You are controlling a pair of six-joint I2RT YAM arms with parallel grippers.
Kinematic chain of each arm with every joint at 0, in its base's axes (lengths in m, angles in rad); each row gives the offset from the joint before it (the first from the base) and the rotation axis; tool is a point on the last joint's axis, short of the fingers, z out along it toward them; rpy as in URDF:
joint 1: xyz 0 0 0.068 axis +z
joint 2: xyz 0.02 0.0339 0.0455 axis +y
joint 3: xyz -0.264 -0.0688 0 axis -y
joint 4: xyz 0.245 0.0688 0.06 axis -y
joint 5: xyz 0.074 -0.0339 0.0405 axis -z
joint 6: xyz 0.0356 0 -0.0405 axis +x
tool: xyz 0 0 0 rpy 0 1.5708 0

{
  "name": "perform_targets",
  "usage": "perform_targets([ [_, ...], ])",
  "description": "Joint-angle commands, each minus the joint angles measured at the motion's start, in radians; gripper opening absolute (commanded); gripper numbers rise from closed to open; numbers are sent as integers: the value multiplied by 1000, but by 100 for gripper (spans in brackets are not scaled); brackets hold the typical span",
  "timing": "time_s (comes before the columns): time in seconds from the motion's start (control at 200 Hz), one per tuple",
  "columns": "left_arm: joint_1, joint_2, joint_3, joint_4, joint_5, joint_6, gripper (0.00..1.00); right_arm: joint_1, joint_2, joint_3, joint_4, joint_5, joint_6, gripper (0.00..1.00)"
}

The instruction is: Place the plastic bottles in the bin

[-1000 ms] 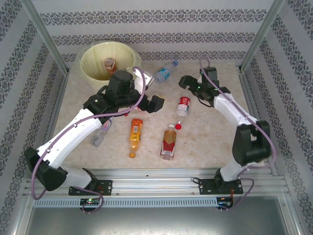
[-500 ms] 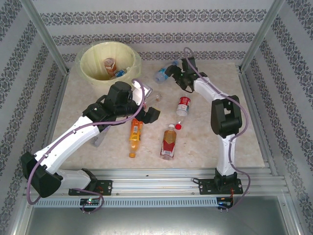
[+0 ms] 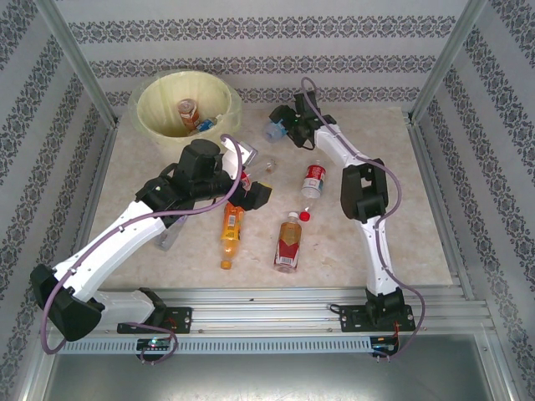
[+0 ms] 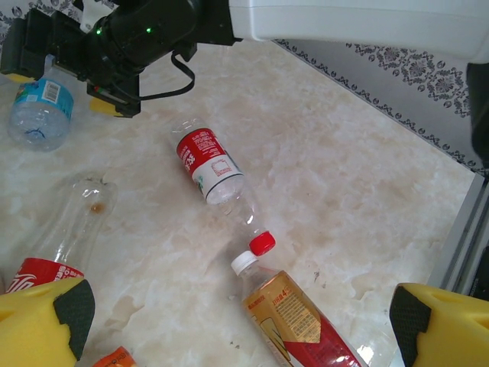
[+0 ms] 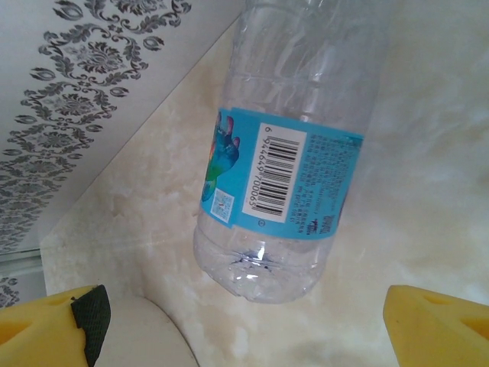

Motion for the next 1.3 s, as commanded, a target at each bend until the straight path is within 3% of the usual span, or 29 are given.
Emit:
perform_targets([
  [0.0, -6, -23, -5, 42, -9, 23, 100, 14, 55, 81, -64, 12, 22, 92],
  [0.545, 3, -36, -6, 39, -6, 21, 100, 23, 263, 380, -162, 11, 53, 88],
  [1.144, 12, -17, -5, 36, 7, 18, 100, 12, 346, 451, -173, -4, 86, 87],
  [1.294, 13, -16, -5, 36, 7, 18, 100, 10, 343, 449, -189, -3, 71, 78],
])
